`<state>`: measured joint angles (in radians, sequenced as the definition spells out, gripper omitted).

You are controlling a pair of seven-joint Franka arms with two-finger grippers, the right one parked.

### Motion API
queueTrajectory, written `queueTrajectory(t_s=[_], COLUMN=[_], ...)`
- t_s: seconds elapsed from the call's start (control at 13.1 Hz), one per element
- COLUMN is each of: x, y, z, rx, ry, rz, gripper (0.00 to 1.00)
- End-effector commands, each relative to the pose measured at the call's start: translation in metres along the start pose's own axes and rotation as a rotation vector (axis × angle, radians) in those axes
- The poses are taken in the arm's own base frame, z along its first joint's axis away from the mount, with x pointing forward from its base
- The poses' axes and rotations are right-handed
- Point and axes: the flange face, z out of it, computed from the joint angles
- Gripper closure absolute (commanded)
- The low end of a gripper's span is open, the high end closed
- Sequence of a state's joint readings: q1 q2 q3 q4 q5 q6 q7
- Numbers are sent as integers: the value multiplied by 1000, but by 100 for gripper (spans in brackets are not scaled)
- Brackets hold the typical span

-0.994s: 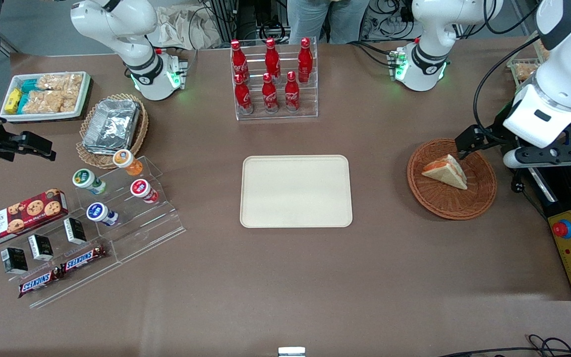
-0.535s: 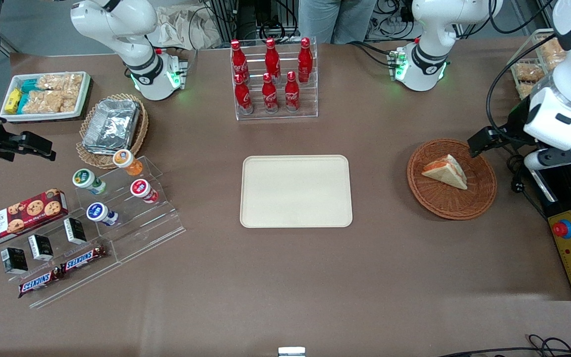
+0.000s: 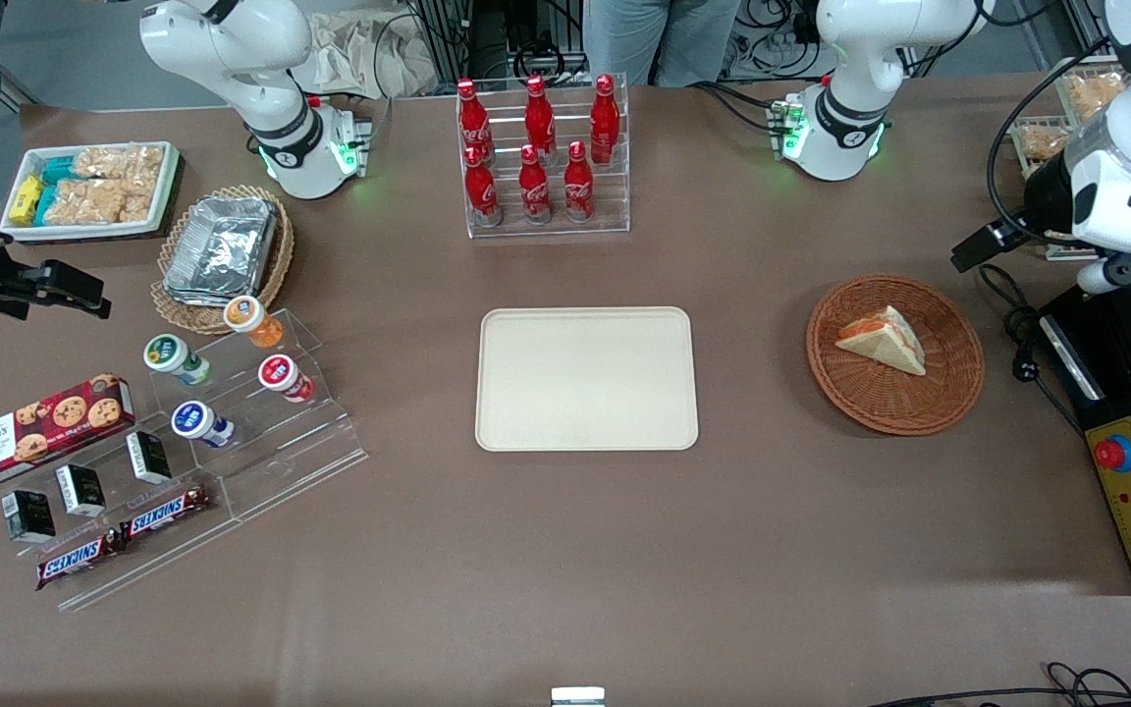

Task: Place sandwich from basket to tray
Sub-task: 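Raise the left gripper and move it above the wicker basket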

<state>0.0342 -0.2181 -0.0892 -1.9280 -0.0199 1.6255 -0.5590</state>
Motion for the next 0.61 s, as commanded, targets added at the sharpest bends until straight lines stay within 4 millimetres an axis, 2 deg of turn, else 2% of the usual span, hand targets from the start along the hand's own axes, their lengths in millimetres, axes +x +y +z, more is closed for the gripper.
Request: queueTrajectory(t_s=[0.0, 0.31, 0.54], x=[-37, -38, -32], y=[-23, -24, -32], z=[43, 69, 102], rx=[-11, 9, -8], ry=[67, 39, 58], rz=[-123, -196, -248], gripper=[0, 0, 0])
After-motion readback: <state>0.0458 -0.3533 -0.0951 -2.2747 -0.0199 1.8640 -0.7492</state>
